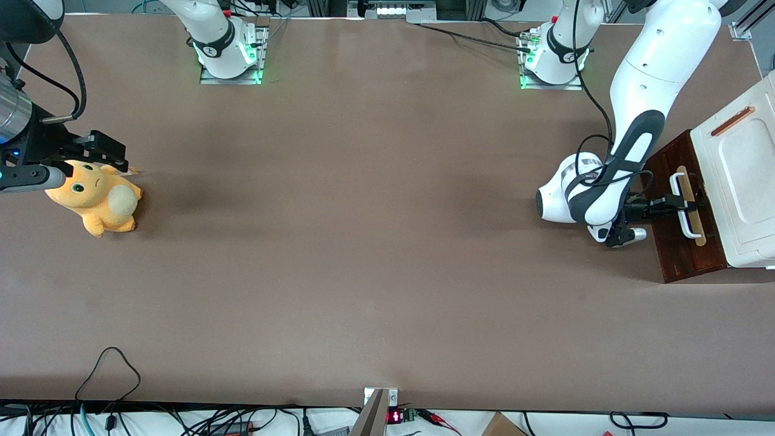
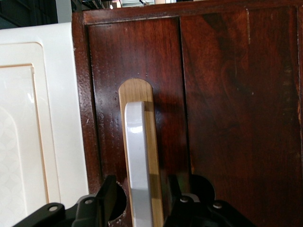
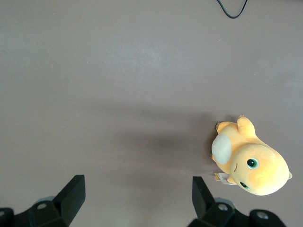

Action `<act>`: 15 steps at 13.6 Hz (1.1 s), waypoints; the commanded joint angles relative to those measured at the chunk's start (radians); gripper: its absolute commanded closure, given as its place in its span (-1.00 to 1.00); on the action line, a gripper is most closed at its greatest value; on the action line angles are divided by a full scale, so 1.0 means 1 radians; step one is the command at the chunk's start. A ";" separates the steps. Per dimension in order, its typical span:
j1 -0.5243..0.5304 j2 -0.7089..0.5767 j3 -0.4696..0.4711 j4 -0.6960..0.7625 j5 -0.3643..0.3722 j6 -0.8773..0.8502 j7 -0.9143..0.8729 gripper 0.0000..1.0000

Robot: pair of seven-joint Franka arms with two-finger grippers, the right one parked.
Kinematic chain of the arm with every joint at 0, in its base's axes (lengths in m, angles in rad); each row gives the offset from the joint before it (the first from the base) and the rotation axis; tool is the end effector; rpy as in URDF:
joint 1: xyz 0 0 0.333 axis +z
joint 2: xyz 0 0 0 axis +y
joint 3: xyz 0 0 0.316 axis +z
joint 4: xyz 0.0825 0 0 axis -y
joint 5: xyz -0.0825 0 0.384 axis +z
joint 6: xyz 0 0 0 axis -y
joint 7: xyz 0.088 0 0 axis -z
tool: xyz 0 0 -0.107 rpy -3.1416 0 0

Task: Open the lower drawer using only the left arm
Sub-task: 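Pull the gripped handle away from the cabinet to slide the drawer out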

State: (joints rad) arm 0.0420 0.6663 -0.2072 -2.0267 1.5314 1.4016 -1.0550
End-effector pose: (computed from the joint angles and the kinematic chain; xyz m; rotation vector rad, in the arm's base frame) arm 0.5363 0.0325 0.1478 -1.5623 0.0616 0.0429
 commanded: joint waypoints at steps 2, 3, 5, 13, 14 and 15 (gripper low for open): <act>0.010 0.012 0.002 0.017 0.027 0.004 0.007 0.03; 0.012 0.012 0.002 0.017 0.027 0.004 0.007 0.04; 0.013 0.012 0.003 0.017 0.027 0.005 0.007 0.06; 0.015 0.010 0.003 0.016 0.027 0.004 0.007 0.59; 0.015 0.012 0.003 0.016 0.027 0.005 0.007 0.63; 0.015 0.012 0.003 0.016 0.027 0.005 0.007 0.63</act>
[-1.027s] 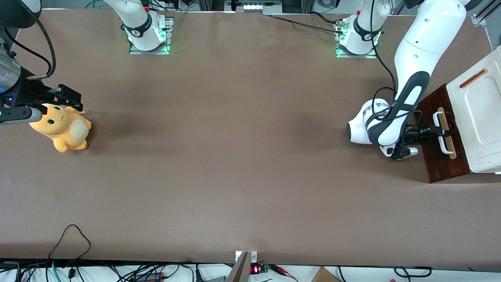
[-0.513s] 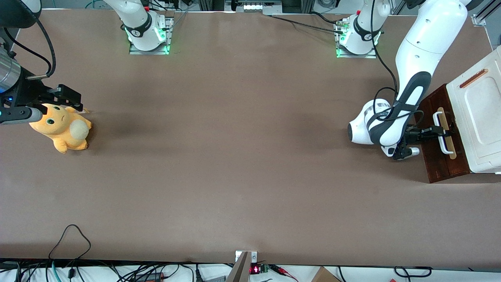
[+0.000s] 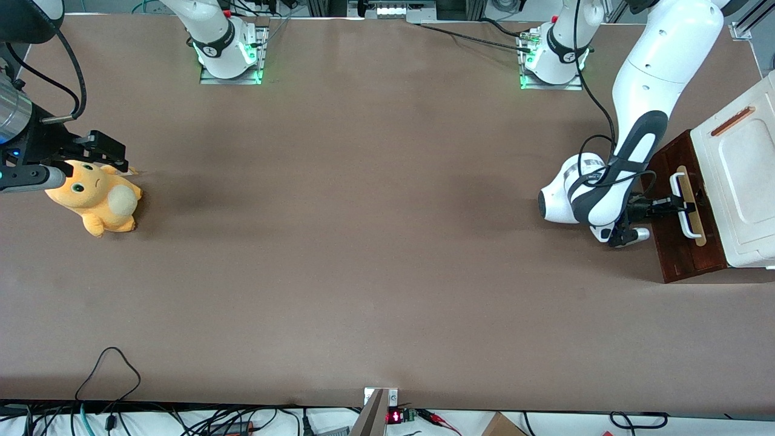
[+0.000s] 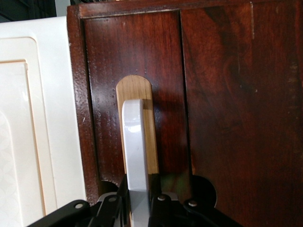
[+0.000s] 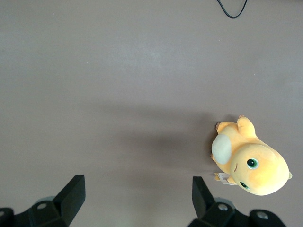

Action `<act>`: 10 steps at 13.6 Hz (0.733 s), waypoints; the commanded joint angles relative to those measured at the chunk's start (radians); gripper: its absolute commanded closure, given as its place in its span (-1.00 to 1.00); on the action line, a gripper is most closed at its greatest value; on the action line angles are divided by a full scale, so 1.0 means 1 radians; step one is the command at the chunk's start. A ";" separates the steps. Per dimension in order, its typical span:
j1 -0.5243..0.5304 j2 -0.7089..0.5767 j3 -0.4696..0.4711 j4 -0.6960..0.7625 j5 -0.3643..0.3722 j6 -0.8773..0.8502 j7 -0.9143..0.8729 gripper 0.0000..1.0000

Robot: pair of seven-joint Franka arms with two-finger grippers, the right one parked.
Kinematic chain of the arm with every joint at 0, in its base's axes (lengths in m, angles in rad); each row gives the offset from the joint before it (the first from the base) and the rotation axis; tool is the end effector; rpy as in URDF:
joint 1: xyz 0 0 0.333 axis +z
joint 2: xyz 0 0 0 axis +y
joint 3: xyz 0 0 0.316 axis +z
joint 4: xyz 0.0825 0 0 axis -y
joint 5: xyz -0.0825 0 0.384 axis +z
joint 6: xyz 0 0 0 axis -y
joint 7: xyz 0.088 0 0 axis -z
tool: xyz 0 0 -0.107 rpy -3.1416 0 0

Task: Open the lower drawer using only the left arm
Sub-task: 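Pull the gripped handle away from the cabinet to slide the drawer out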

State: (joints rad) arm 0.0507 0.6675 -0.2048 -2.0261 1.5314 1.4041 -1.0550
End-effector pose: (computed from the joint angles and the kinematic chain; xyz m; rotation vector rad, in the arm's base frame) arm 0.5361 0.0383 0.1471 -1.5635 0.0547 0.0510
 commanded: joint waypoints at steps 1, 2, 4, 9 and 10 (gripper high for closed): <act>0.006 0.011 0.002 0.015 0.027 0.001 0.007 0.63; 0.006 0.011 0.001 0.015 0.027 0.003 0.007 0.63; 0.006 0.011 0.001 0.015 0.027 0.003 0.007 0.73; -0.003 0.008 0.001 0.017 0.027 0.003 0.007 0.99; -0.008 0.004 -0.001 0.017 0.027 0.003 0.009 1.00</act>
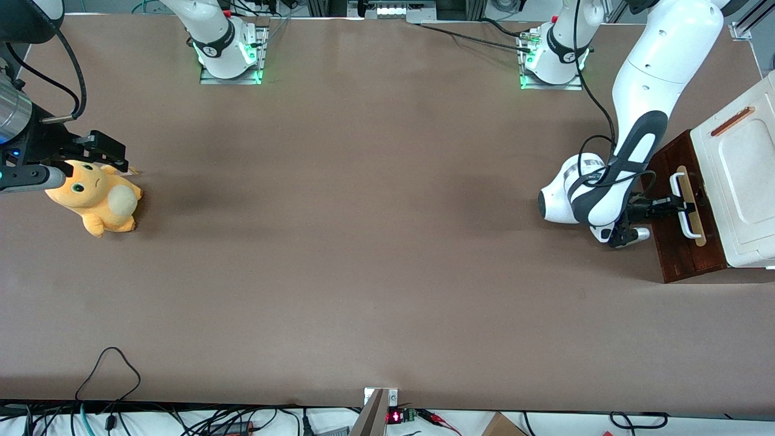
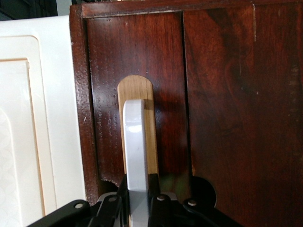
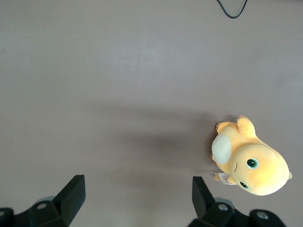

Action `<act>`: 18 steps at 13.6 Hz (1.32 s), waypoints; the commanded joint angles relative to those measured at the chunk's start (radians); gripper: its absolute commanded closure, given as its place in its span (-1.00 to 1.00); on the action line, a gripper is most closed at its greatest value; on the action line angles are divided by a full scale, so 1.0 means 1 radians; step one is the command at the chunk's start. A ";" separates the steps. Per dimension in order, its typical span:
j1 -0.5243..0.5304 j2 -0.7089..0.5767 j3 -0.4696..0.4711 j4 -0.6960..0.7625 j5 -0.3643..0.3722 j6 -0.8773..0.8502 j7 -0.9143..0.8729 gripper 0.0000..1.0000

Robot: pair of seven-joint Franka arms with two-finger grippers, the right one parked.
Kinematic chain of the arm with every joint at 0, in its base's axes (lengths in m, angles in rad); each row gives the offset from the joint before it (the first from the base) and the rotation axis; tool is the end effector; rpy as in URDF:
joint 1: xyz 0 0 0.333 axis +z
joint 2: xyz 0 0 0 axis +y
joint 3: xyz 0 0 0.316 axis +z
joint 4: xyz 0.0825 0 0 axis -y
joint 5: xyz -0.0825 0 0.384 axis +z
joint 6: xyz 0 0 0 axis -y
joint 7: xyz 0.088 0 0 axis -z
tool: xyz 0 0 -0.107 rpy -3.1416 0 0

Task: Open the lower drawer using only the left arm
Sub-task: 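Pull the gripped handle away from the cabinet to slide the drawer out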

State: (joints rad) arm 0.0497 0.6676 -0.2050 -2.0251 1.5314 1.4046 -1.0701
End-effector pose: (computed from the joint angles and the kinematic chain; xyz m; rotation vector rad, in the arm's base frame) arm 0.5365 0.0376 0.1473 -1.5645 0.0432 0.0374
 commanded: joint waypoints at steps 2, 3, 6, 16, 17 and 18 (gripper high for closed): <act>-0.016 0.001 -0.013 0.014 0.027 0.002 0.024 1.00; -0.022 0.001 -0.025 0.014 0.026 0.001 0.024 1.00; -0.045 0.001 -0.048 0.014 0.021 -0.004 0.025 1.00; -0.106 0.014 -0.132 0.023 0.013 -0.013 0.044 1.00; -0.105 0.014 -0.132 0.023 0.013 -0.013 0.048 0.99; -0.105 0.014 -0.132 0.023 0.012 -0.013 0.048 0.87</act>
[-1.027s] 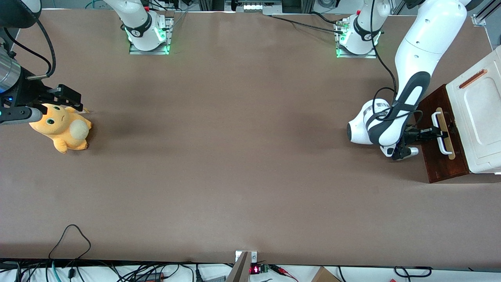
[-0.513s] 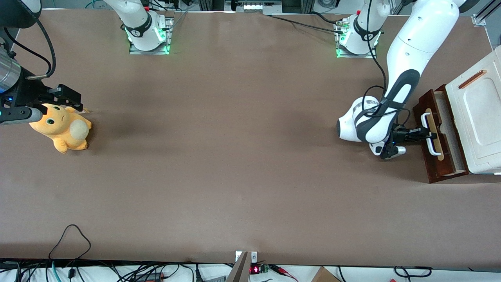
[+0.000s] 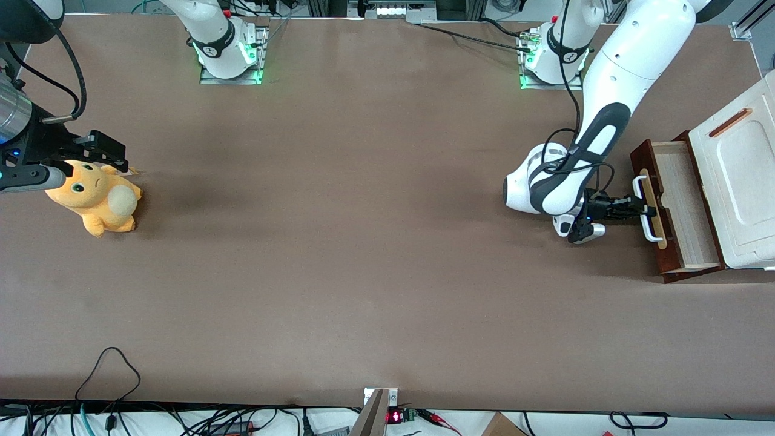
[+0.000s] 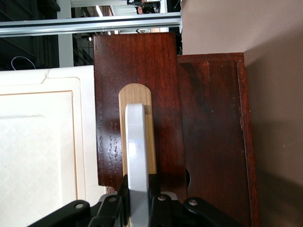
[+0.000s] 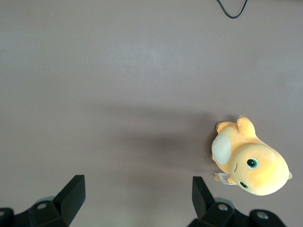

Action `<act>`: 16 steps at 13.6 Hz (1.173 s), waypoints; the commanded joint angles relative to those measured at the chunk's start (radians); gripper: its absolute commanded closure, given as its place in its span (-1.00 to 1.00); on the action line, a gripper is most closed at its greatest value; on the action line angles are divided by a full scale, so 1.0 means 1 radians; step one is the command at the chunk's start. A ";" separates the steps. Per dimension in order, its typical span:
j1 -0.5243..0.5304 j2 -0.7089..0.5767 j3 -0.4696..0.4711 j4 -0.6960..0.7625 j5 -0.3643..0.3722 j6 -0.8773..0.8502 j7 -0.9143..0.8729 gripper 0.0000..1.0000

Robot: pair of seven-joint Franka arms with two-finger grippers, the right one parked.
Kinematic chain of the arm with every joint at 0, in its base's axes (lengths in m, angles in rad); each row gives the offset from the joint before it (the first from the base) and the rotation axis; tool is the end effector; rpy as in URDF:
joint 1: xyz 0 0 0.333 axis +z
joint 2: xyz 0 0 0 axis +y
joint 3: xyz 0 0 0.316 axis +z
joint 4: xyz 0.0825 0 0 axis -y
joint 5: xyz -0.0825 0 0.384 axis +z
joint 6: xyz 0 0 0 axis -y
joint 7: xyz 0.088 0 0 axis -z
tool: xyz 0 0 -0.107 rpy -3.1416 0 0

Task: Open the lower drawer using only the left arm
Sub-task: 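Pull the gripped handle away from the cabinet to slide the drawer out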

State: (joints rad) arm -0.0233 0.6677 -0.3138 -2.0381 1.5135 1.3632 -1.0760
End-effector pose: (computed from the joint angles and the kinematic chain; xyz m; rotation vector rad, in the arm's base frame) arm 0.5268 -0.0551 0.1479 -1.5939 0.1496 -0.0574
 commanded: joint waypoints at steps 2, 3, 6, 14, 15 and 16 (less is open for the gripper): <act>-0.030 0.013 -0.024 0.036 0.027 0.030 0.062 0.58; -0.030 0.013 -0.022 0.036 0.027 0.030 0.064 0.28; -0.024 0.003 -0.024 0.036 0.024 0.030 0.068 -1.00; -0.017 -0.186 -0.008 0.228 -0.412 0.266 0.368 -1.00; -0.017 -0.227 -0.002 0.230 -0.476 0.283 0.408 -1.00; -0.018 -0.268 0.008 0.233 -0.557 0.284 0.425 -1.00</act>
State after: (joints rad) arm -0.0443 0.4881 -0.3244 -1.7948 1.0796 1.6130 -0.7218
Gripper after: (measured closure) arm 0.000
